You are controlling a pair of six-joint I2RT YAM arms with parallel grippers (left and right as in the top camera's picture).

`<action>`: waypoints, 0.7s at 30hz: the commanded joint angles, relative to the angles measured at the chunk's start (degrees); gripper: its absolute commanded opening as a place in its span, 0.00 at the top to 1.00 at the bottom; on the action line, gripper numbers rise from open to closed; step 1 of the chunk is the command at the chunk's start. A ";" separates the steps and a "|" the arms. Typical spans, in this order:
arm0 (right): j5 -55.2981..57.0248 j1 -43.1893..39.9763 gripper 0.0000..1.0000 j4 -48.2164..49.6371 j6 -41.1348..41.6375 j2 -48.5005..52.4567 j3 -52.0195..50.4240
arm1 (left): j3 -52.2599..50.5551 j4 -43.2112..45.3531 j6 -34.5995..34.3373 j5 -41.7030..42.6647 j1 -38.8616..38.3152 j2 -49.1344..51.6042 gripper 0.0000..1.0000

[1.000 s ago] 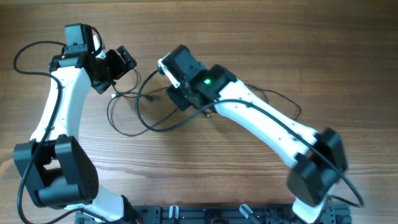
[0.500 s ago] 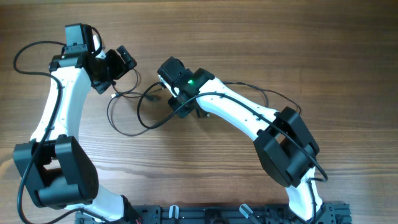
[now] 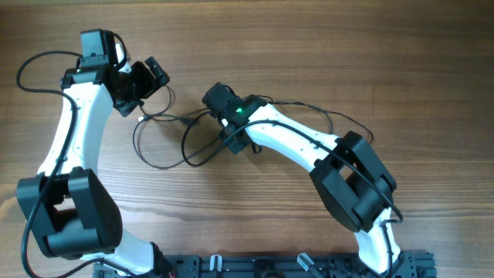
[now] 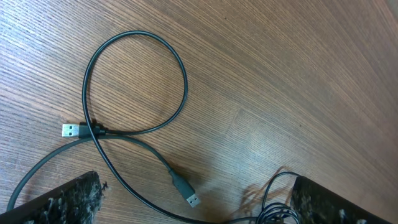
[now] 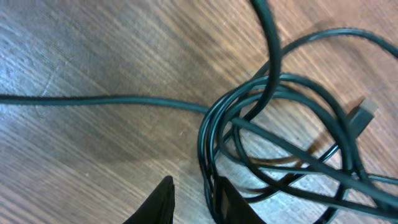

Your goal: Untangle cables

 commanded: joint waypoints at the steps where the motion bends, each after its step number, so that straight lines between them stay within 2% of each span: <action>1: 2.69 -0.09 0.77 1.01 -1.27 -0.44 -0.52 | -0.35 0.15 0.94 0.83 0.17 -1.20 0.00; 21: 4.13 -0.15 0.78 2.38 -2.64 2.89 -0.92 | -0.35 0.15 0.94 0.83 0.17 -1.20 0.00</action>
